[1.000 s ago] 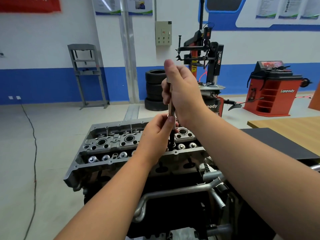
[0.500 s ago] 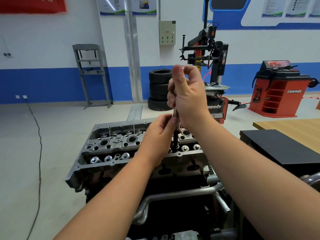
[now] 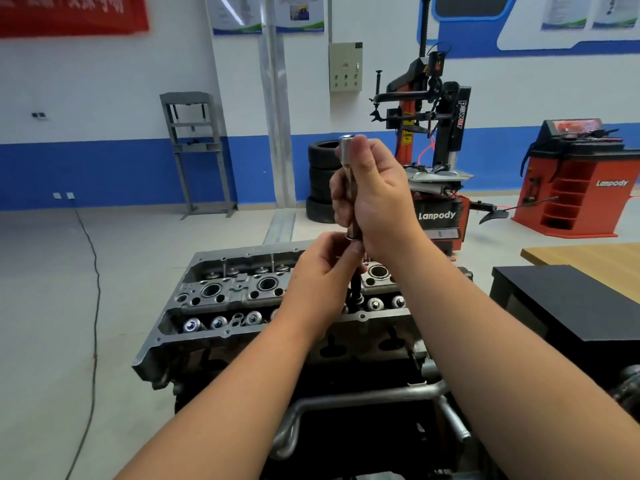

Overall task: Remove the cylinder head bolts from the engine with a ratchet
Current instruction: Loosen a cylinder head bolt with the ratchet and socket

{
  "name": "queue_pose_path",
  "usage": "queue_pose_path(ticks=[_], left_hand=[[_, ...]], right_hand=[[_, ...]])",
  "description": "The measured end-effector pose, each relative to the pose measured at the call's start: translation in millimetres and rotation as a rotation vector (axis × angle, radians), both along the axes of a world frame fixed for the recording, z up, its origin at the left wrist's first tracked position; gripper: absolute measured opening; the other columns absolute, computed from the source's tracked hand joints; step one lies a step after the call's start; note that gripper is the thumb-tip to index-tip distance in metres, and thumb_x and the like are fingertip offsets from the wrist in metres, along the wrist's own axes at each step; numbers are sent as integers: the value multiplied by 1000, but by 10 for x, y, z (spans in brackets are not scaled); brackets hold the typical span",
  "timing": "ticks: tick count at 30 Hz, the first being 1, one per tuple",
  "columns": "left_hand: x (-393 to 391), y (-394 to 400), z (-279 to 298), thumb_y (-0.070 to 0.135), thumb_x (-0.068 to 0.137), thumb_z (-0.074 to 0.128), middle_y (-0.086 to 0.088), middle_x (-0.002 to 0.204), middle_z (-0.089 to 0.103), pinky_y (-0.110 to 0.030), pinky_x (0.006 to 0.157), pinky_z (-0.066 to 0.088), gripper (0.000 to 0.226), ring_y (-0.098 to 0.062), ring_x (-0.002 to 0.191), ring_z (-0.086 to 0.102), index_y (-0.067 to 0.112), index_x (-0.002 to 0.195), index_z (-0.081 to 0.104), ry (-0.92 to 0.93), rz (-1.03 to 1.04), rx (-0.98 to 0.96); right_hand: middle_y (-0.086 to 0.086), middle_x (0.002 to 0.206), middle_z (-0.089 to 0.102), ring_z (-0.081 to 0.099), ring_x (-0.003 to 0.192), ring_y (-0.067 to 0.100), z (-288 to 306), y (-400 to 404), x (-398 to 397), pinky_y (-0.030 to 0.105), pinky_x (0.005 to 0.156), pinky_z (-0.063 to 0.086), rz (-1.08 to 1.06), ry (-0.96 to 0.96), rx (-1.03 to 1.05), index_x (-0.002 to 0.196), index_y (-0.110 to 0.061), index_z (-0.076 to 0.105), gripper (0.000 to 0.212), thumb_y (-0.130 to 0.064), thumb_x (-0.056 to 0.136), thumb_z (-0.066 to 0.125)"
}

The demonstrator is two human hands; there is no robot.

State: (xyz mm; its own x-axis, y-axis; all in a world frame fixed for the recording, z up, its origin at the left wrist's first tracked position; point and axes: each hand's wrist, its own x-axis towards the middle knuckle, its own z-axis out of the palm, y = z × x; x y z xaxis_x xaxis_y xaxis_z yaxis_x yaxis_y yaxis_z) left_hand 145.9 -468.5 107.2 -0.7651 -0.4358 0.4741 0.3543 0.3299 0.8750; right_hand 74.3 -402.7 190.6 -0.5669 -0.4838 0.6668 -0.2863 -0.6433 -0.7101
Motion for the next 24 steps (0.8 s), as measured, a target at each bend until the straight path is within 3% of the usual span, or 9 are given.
queue_pose_path(ticks=[2,7,10,13,17,19,20,22,24], left_hand=[[-37,3,8,66,76,60,9,90,74,-41,79,55,27,-12,85,70,47,94,65,5,43,2],[-20,-42,-28,65,86,44,3,101,77,-58,98,53,34,-26,101,71,46,102,68,-59,-9,-6],[-6,-29,-27,65,87,41,7,97,75,-60,92,53,34,-32,96,70,46,102,65,-52,19,-85],[-3,-11,-17,65,88,42,9,94,74,-51,86,55,32,-22,90,70,46,102,63,-43,41,-133],[-3,-26,-38,63,90,56,13,86,73,-36,71,56,19,-7,75,66,47,96,63,-26,56,-80],[-5,-34,-40,58,89,64,19,75,67,-23,59,48,12,0,62,56,46,87,60,-23,51,-32],[-7,-33,-35,56,88,67,20,73,64,-19,57,46,12,2,60,52,47,86,59,-24,39,-23],[-1,-23,-22,60,85,72,19,76,63,-19,58,47,15,2,63,52,51,89,60,-23,-4,-12],[16,-14,-16,75,78,67,18,85,68,-21,61,48,27,1,69,57,57,98,62,-28,-53,-21]], right_hand=[[1,56,52,40,40,14,18,-8,-40,23,42,34,60,-17,42,90,-18,62,40,-52,99,43],[-4,49,41,32,38,10,8,-11,-85,21,43,29,192,-87,87,94,-11,57,51,-54,102,31],[-3,49,37,30,37,10,-29,16,-42,20,42,27,125,-100,24,96,-10,53,51,-55,102,32],[2,52,36,32,40,13,-51,79,52,23,41,26,-8,-19,-22,97,-10,49,51,-61,92,43],[20,71,59,52,55,20,18,145,184,32,51,45,-369,128,38,88,-13,61,33,-34,104,42],[13,78,62,56,67,19,112,192,235,37,59,51,-371,106,50,92,-17,64,27,-32,102,44],[5,77,62,57,67,16,161,209,263,32,59,52,-348,101,78,93,-20,63,25,-36,101,46],[-1,70,55,52,61,14,229,198,333,30,56,47,-348,134,165,87,-18,58,33,-46,100,47],[0,61,44,40,52,14,262,160,358,31,50,37,-345,109,180,76,-16,50,38,-42,103,46]])
